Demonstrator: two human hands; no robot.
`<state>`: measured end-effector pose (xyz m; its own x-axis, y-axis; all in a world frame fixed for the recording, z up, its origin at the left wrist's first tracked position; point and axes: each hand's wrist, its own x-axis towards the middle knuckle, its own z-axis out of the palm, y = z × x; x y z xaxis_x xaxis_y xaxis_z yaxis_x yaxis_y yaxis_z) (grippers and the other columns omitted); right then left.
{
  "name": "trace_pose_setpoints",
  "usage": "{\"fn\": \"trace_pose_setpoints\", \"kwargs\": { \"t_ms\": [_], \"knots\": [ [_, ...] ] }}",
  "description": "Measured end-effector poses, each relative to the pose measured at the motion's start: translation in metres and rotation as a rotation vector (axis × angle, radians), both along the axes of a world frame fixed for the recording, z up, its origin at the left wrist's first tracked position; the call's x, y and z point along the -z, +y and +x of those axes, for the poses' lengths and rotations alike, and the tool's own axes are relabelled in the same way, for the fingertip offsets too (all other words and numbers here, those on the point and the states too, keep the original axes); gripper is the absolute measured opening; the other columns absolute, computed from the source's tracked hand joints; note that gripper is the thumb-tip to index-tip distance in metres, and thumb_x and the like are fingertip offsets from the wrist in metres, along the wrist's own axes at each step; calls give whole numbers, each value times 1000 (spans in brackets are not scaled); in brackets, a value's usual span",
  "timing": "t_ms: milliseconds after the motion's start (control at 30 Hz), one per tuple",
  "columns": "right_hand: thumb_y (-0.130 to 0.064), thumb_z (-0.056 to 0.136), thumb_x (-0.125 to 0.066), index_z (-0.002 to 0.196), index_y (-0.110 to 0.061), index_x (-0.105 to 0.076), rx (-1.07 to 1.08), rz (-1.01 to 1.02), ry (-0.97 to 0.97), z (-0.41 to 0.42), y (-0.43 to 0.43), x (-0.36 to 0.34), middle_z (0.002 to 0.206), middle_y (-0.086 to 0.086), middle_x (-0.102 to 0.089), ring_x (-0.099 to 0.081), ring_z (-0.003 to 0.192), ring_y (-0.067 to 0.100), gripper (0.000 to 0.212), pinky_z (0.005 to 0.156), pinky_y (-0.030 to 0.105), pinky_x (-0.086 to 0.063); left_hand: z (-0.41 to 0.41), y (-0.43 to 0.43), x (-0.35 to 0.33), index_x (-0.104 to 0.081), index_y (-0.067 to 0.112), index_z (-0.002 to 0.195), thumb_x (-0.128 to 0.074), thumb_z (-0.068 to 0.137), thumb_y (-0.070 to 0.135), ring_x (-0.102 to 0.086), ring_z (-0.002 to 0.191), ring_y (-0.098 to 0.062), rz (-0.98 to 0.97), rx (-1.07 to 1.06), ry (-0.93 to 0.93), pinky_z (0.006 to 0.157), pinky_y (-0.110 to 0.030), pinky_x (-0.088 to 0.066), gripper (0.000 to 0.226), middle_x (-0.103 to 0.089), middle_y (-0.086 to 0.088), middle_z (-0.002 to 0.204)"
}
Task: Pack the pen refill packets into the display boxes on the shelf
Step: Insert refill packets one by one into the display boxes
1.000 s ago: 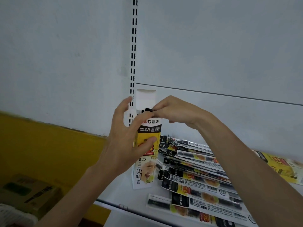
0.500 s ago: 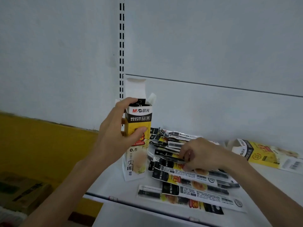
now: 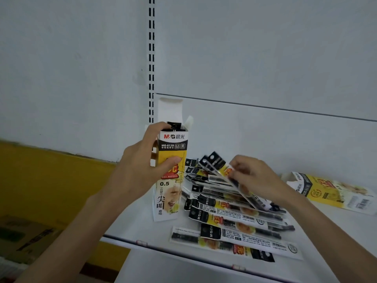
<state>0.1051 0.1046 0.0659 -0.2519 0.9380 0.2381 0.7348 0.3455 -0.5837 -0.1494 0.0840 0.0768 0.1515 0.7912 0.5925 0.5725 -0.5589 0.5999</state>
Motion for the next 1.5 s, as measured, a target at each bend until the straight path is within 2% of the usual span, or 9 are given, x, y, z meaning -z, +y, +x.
{"fn": "trace_pose_setpoints", "kwargs": {
  "t_ms": [300, 767, 867, 967, 1033, 1167, 1233, 1367, 1500],
  "knots": [
    [13, 83, -52, 104, -7, -63, -182, -173, 738, -5, 9, -45, 88, 5, -73, -71, 83, 17, 31, 71, 24, -57, 4, -4, -9, -27, 49, 109, -64, 79, 38, -49, 70, 12, -12, -1, 86, 48, -1, -39, 49, -41, 37, 80],
    [-10, 83, -51, 88, -7, -59, -224, -475, 1012, -14, 20, -37, 75, 3, -64, -63, 63, 14, 10, 54, 28, -53, 5, -2, -6, -27, 57, 97, -64, 79, 38, -53, 74, 14, -18, 48, 73, 54, -8, -47, 46, -49, 34, 81],
    [-6, 92, -40, 93, -3, -57, -152, -498, 1063, -17, 25, -38, 67, 3, -55, -45, 46, 9, 18, 42, 17, -38, 6, -3, -9, -26, 61, 94, -65, 79, 37, -53, 75, 13, -17, 63, 77, 53, -3, -45, 48, -48, 36, 82],
    [-39, 97, -37, 105, -2, -56, -74, -511, 1003, -20, 28, -44, 56, 0, -45, -30, 40, 6, 43, 36, 15, -26, 7, -4, -11, -20, 66, 98, -66, 78, 35, -55, 74, 9, -14, 63, 92, 53, -2, -45, 58, -46, 36, 80],
    [-61, 84, -42, 106, -1, -59, -57, -457, 922, -23, 27, -52, 54, -2, -42, -27, 40, 5, 65, 35, 15, -23, 8, -4, -13, -15, 69, 102, -69, 76, 34, -59, 72, 6, -11, 58, 81, 55, -4, -46, 69, -48, 35, 78],
    [-24, 96, -45, 87, -4, -61, -94, -174, 855, -36, 16, -80, 64, 4, -51, -43, 48, 8, 27, 44, 18, -40, 7, -3, -17, -8, 70, 107, -72, 73, 33, -58, 75, 11, -6, 27, 109, 54, -5, -47, 81, -51, 31, 74],
    [-24, 98, -38, 78, -11, -62, -60, -14, 792, -42, 13, -97, 72, 4, -59, -52, 62, 13, 34, 58, 24, -46, 3, -2, -19, -15, 63, 114, -69, 73, 40, -64, 74, -2, 16, -21, 187, 58, -13, -52, 72, -59, 23, 80],
    [-40, 99, -34, 79, -15, -60, 2, 226, 696, -51, 11, -126, 65, 6, -49, -38, 45, 12, 41, 43, 23, -31, -2, 1, -24, -23, 53, 111, -69, 71, 46, -60, 78, -1, 26, -54, 258, 65, -14, -46, 61, -54, 26, 86],
    [-27, 97, -45, 86, -12, -56, -219, 327, 808, -62, 6, -132, 59, -1, -63, -51, 43, 12, 21, 40, 22, -41, -4, 0, -27, -19, 61, 115, -72, 72, 37, -54, 74, 11, -60, 7, 199, 60, -12, -48, 73, -47, 34, 78]
  ]
}}
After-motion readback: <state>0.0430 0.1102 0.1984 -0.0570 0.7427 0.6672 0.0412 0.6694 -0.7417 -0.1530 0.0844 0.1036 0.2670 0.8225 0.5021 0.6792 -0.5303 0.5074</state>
